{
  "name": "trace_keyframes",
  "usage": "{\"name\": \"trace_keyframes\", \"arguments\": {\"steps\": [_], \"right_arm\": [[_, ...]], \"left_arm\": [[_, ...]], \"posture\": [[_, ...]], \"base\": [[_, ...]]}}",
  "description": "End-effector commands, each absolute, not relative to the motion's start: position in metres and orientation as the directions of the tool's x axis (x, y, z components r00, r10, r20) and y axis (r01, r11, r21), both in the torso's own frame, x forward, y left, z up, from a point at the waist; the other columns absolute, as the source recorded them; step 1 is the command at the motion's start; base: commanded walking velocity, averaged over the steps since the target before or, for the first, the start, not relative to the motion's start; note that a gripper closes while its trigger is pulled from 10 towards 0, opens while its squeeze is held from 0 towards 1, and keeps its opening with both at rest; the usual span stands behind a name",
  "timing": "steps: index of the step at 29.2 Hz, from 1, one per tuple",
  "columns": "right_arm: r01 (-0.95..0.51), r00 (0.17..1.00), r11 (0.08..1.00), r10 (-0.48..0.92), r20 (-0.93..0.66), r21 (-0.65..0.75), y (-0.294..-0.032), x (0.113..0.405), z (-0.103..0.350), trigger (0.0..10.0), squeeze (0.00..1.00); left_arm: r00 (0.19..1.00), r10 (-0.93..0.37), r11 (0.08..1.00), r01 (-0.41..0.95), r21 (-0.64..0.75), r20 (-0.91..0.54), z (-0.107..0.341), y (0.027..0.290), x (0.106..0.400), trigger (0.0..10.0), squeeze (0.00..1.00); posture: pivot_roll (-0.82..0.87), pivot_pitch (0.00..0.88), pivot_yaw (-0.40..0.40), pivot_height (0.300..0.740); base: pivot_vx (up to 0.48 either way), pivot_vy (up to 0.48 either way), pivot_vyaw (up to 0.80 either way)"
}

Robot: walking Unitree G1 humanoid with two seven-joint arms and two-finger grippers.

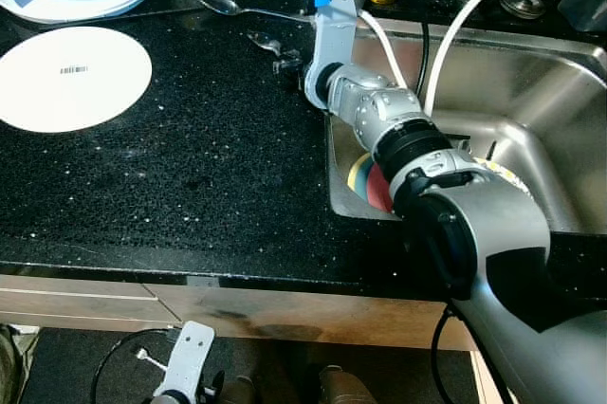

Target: Kitchen organization

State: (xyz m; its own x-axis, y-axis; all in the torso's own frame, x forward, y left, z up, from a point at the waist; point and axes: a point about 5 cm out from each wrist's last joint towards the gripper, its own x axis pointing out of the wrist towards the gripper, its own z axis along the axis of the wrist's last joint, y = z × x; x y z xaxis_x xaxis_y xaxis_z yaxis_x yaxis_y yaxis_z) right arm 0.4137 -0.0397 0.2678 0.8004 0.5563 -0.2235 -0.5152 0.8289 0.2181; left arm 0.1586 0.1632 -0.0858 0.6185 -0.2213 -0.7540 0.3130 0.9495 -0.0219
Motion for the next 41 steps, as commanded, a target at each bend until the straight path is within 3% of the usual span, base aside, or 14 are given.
{"name": "trace_keyframes", "arguments": {"steps": [1, 4, 9, 12, 22, 26, 28, 29, 30, 31, 32, 41], "right_arm": [[-0.530, 0.745, 0.786, 0.611, -0.268, 0.319, -0.030, 0.408, 0.251, 0.0, 0.00], [-0.568, 0.709, 0.717, 0.676, -0.201, 0.404, -0.027, 0.407, 0.264, 0.0, 0.00], [-0.603, 0.682, 0.682, 0.710, -0.177, 0.414, -0.025, 0.405, 0.270, 0.0, 0.00], [-0.665, 0.624, 0.594, 0.775, -0.100, 0.452, -0.021, 0.403, 0.287, 0.0, 0.00], [-0.748, 0.563, 0.414, 0.810, 0.166, 0.519, -0.033, 0.401, 0.334, 0.0, 0.00], [-0.770, 0.562, 0.434, 0.809, 0.174, 0.467, -0.037, 0.402, 0.336, 0.0, 0.00], [-0.781, 0.580, 0.486, 0.797, 0.167, 0.392, -0.039, 0.404, 0.336, 0.0, 0.00], [-0.768, 0.615, 0.549, 0.776, 0.138, 0.330, -0.041, 0.407, 0.333, 10.0, 0.00], [-0.768, 0.615, 0.549, 0.776, 0.138, 0.330, -0.041, 0.407, 0.333, 10.0, 0.00], [-0.748, 0.646, 0.598, 0.755, 0.113, 0.286, -0.042, 0.409, 0.327, 10.0, 0.05], [-0.738, 0.663, 0.633, 0.745, 0.075, 0.234, -0.040, 0.409, 0.320, 10.0, 1.00], [-0.765, 0.631, 0.642, 0.764, -0.132, 0.061, -0.020, 0.404, 0.274, 10.0, 1.00]], "left_arm": [[0.391, -0.234, 0.944, 0.310, -0.112, -0.890, -0.112, 0.156, 0.095, 10.0, 0.00], [0.392, -0.232, 0.944, 0.310, -0.109, -0.890, -0.112, 0.156, 0.097, 10.0, 0.00], [0.392, -0.230, 0.945, 0.310, -0.107, -0.891, -0.112, 0.157, 0.099, 10.0, 0.00], [0.393, -0.226, 0.945, 0.311, -0.102, -0.891, -0.111, 0.158, 0.101, 10.0, 0.00], [0.400, -0.216, 0.947, 0.309, -0.091, -0.891, -0.109, 0.160, 0.111, 10.0, 0.00], [0.401, -0.216, 0.946, 0.313, -0.088, -0.890, -0.109, 0.160, 0.113, 10.0, 0.00], [0.402, -0.215, 0.945, 0.314, -0.086, -0.890, -0.108, 0.161, 0.116, 10.0, 0.00], [0.404, -0.214, 0.945, 0.316, -0.084, -0.890, -0.108, 0.161, 0.117, 10.0, 0.00], [0.404, -0.214, 0.945, 0.316, -0.084, -0.890, -0.108, 0.161, 0.117, 10.0, 0.00], [0.404, -0.213, 0.945, 0.316, -0.082, -0.889, -0.108, 0.162, 0.118, 10.0, 0.00], [0.405, -0.212, 0.945, 0.318, -0.080, -0.889, -0.107, 0.162, 0.119, 10.0, 0.00], [0.407, -0.206, 0.945, 0.320, -0.073, -0.890, -0.106, 0.163, 0.124, 10.0, 0.00]], "posture": [[0.13, 0.277, -0.115, 0.740], [0.13, 0.270, -0.112, 0.740], [0.13, 0.259, -0.107, 0.740], [0.13, 0.255, -0.105, 0.740], [0.12, 0.208, -0.084, 0.740], [0.12, 0.203, -0.080, 0.740], [0.12, 0.197, -0.078, 0.740], [0.11, 0.190, -0.076, 0.740], [0.11, 0.190, -0.076, 0.740], [0.11, 0.186, -0.073, 0.740], [0.11, 0.184, -0.072, 0.740], [0.12, 0.172, -0.071, 0.740]], "base": [[0.000, 0.000, 0.00], [0.000, 0.000, 0.00], [0.000, 0.000, 0.00], [0.000, 0.000, 0.00], [0.000, 0.000, 0.00], [0.000, 0.000, 0.00], [0.000, 0.000, 0.00], [0.000, 0.000, 0.00], [0.000, 0.000, 0.00], [0.000, 0.000, 0.00], [0.000, 0.000, 0.00], [0.000, 0.000, 0.00]]}}
